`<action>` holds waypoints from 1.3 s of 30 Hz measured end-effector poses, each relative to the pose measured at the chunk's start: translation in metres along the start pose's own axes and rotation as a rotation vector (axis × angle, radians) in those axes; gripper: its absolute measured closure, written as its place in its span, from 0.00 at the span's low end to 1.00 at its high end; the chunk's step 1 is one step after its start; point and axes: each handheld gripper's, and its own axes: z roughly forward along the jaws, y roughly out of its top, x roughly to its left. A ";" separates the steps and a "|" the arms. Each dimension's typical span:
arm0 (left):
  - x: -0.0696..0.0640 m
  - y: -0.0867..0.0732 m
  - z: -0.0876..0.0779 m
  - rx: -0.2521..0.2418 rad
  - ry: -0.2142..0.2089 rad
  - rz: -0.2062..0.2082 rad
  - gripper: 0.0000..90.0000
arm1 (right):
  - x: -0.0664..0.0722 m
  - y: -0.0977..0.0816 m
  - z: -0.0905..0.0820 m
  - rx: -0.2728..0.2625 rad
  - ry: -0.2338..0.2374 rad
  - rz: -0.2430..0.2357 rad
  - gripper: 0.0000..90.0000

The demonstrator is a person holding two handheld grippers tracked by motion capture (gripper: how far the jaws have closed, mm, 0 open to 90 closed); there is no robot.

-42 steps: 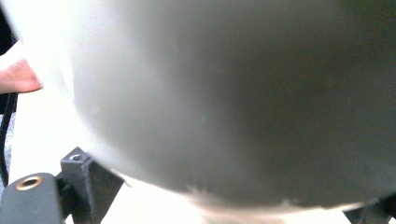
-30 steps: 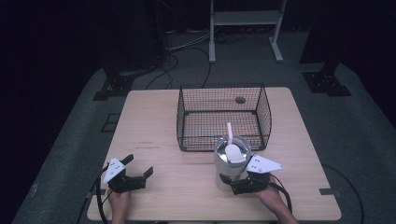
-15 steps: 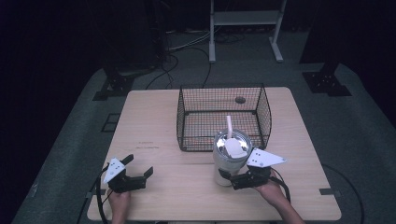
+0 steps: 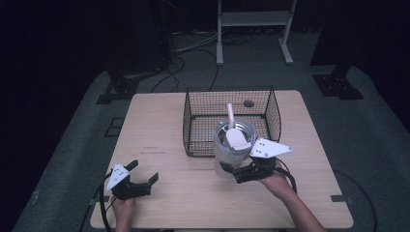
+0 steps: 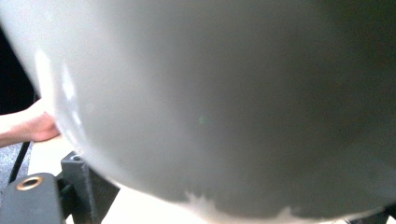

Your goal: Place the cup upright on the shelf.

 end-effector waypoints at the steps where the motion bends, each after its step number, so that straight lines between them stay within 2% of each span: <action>1: 0.000 0.000 0.000 0.000 0.000 -0.001 0.00 | 0.000 0.000 0.000 0.000 0.000 0.000 0.11; 2: 0.000 0.000 0.000 0.000 0.000 -0.001 0.00 | -0.002 0.008 0.002 -0.009 0.006 -0.011 0.10; 6: 0.000 0.000 0.000 -0.008 -0.002 -0.003 0.00 | -0.005 0.017 0.006 -0.017 0.015 -0.014 0.11; 9: 0.001 0.000 0.000 -0.010 -0.004 0.001 0.00 | -0.009 0.030 0.012 -0.023 0.007 -0.021 0.11; 13: 0.000 0.000 0.000 -0.009 -0.003 -0.005 0.00 | -0.014 0.040 0.018 -0.030 0.009 -0.013 0.11; 17: 0.001 0.000 0.000 -0.007 -0.004 -0.003 0.00 | -0.019 0.048 0.026 -0.027 0.001 -0.028 0.11; 23: 0.001 0.000 0.000 -0.012 -0.004 -0.005 0.00 | -0.028 0.056 0.035 -0.025 -0.006 -0.026 0.11; 31: 0.001 0.000 -0.001 -0.010 -0.005 -0.005 0.00 | -0.043 0.067 0.053 -0.006 -0.019 -0.047 0.11; 39: 0.001 0.000 -0.001 -0.010 -0.005 -0.006 0.00 | -0.060 0.071 0.072 -0.021 -0.032 -0.026 0.11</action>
